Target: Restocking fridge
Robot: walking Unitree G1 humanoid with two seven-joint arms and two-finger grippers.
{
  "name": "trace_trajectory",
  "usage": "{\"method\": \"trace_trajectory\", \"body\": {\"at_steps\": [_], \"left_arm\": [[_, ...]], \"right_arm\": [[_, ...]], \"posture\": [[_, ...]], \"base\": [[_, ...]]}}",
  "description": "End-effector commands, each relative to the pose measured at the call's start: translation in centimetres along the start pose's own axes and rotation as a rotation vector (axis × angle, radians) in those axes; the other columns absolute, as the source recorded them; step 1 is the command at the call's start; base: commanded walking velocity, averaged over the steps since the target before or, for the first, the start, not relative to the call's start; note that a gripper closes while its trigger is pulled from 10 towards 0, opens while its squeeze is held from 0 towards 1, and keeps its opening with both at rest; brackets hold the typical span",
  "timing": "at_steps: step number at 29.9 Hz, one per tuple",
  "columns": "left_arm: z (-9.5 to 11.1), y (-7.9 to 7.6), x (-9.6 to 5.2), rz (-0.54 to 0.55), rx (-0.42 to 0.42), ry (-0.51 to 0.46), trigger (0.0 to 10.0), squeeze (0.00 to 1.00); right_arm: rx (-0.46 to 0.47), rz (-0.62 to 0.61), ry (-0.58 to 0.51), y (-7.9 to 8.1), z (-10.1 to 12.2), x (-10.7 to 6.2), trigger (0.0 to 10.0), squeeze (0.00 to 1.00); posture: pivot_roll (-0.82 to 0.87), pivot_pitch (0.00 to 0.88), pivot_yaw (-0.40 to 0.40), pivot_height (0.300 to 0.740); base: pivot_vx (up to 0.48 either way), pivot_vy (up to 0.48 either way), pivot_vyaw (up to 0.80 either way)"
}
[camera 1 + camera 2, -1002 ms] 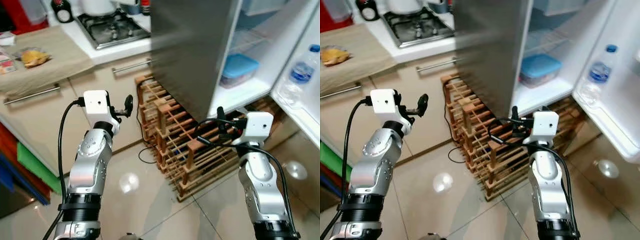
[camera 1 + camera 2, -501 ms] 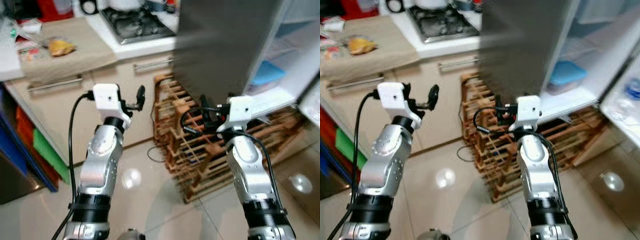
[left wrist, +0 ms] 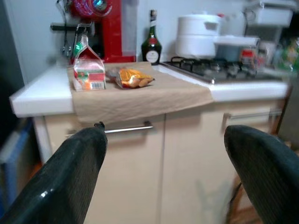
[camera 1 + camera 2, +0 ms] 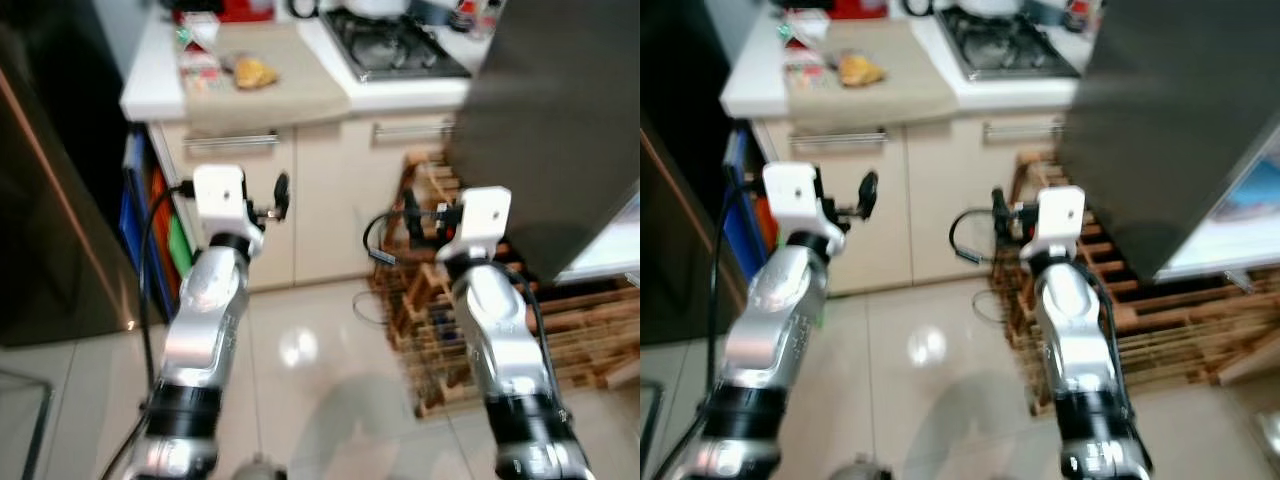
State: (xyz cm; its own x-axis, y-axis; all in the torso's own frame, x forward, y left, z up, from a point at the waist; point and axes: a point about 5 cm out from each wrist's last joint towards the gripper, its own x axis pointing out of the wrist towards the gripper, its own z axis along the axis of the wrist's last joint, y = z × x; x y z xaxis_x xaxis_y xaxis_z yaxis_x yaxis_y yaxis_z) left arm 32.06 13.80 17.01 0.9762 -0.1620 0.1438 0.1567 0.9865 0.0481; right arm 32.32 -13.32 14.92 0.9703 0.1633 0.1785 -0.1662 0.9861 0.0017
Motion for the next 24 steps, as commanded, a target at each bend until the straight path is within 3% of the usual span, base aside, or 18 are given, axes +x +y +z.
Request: {"method": "trace_trajectory", "body": {"at_steps": [1, 4, 7, 13, 19, 24], "left_arm": [[-1.0, -1.0, -0.6, -0.080, 0.027, 0.047, 10.0, 0.00], [-2.1, 0.9, -1.2, 0.028, -0.055, 0.112, 10.0, 0.00], [-1.8, 1.2, -0.8, 0.092, -0.138, 0.110, 10.0, 0.00], [0.0, 0.2, -0.2, 0.005, -0.034, 0.026, 10.0, 0.00], [0.4, -0.4, 0.2, -0.053, -0.081, 0.016, 10.0, 0.00], [1.0, -0.3, 0.8, -0.055, -0.114, -0.015, 10.0, 0.00]], "right_arm": [[0.023, -0.062, 0.004, -1.5, -0.1, -0.1, 10.0, 0.00], [0.037, -0.093, 0.023, -2.4, -0.5, -0.3, 10.0, 0.00], [0.035, -0.095, 0.029, -2.3, -0.7, -0.5, 10.0, 0.00], [0.036, -0.109, 0.019, -2.5, -0.6, -0.4, 10.0, 0.02], [-0.014, -0.104, -0.003, -3.2, -0.1, 0.2, 10.0, 0.00], [0.008, -0.159, -0.013, -3.7, 0.2, 0.3, 10.0, 0.00]], "posture": [[-0.07, 0.000, -0.002, 0.740], [-0.06, 0.018, -0.003, 0.740], [-0.05, 0.038, -0.002, 0.740], [-0.04, 0.035, 0.020, 0.740], [-0.06, 0.009, 0.041, 0.740], [-0.07, 0.000, 0.039, 0.740]], "base": [[0.000, 0.000, 0.48], [0.000, 0.000, 0.47], [0.000, 0.000, 0.47], [0.000, 0.000, 0.47], [0.000, 0.000, 0.48], [0.225, 0.000, 0.00]]}}
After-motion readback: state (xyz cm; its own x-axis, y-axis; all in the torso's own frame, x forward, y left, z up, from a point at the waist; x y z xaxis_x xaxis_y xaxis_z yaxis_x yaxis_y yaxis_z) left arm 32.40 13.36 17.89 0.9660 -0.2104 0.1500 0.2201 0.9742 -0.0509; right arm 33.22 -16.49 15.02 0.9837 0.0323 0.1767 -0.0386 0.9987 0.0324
